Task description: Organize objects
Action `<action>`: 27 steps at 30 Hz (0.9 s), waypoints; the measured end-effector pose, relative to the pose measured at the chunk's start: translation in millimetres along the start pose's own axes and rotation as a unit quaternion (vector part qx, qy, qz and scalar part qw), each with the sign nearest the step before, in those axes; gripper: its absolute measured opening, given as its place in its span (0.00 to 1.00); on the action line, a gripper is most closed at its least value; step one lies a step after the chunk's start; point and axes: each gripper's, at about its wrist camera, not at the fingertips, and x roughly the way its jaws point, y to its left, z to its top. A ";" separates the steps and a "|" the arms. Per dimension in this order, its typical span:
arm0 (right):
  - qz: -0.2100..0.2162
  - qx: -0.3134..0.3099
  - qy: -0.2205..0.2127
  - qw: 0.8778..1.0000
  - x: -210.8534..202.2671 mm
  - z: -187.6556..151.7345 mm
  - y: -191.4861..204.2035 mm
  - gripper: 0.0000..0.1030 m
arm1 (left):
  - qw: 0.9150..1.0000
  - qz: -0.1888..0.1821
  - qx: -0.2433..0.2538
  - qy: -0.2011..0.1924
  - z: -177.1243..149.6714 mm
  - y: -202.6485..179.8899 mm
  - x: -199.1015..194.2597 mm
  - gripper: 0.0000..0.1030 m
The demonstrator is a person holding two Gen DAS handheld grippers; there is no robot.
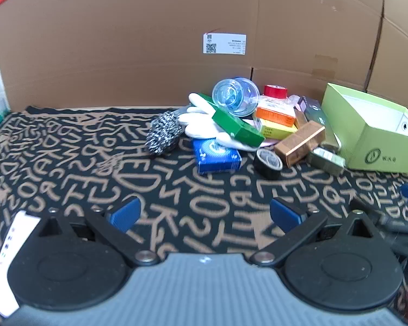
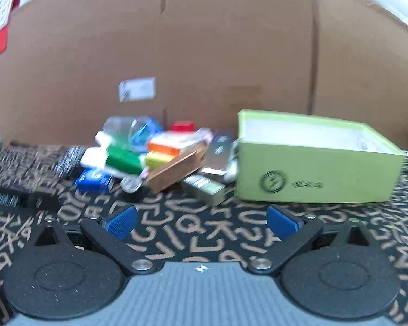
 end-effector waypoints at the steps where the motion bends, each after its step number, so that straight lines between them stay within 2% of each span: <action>1: 0.008 0.003 0.015 1.000 7.7 1.5 2.4 1.00 | 1.000 -0.005 -0.003 0.004 5.1 0.2 6.9 1.00; 4: 0.043 -0.003 0.039 0.998 30.0 4.4 11.7 1.00 | 1.000 -0.020 -0.003 0.012 19.2 -0.8 32.4 1.00; 7: 0.058 -0.031 0.057 0.996 50.5 7.8 23.7 0.99 | 1.000 -0.017 0.005 0.025 30.6 -2.1 61.4 1.00; 10: 0.073 -0.049 0.065 0.994 69.5 14.0 29.8 0.88 | 0.999 -0.018 0.013 0.034 41.3 -3.7 82.5 0.95; 13: 0.092 -0.048 0.072 0.992 89.0 22.5 30.8 0.82 | 0.998 -0.026 0.030 0.038 49.1 -5.9 98.4 0.90; 15: 0.103 -0.046 0.074 0.991 100.6 26.7 32.4 0.75 | 0.998 -0.031 0.040 0.046 51.3 -8.0 106.8 0.84; 17: 0.117 -0.039 0.079 0.989 110.1 29.3 33.6 0.54 | 0.997 -0.040 0.043 0.054 51.5 -8.7 114.8 0.75; 18: 0.119 -0.040 0.075 0.989 111.2 30.9 34.9 0.44 | 0.996 -0.044 0.041 0.059 51.7 -8.0 118.8 0.63; 19: 0.126 -0.042 0.075 0.988 111.2 32.6 35.5 0.31 | 0.996 -0.047 0.037 0.064 51.4 -6.8 122.6 0.62; 23: 0.127 -0.044 0.081 0.988 97.6 28.0 29.0 0.31 | 0.996 -0.051 0.044 0.065 46.9 -3.4 114.2 0.61; 27: 0.126 -0.041 0.088 0.987 65.7 14.2 14.6 0.31 | 0.992 -0.069 0.065 0.080 24.6 2.8 86.0 0.61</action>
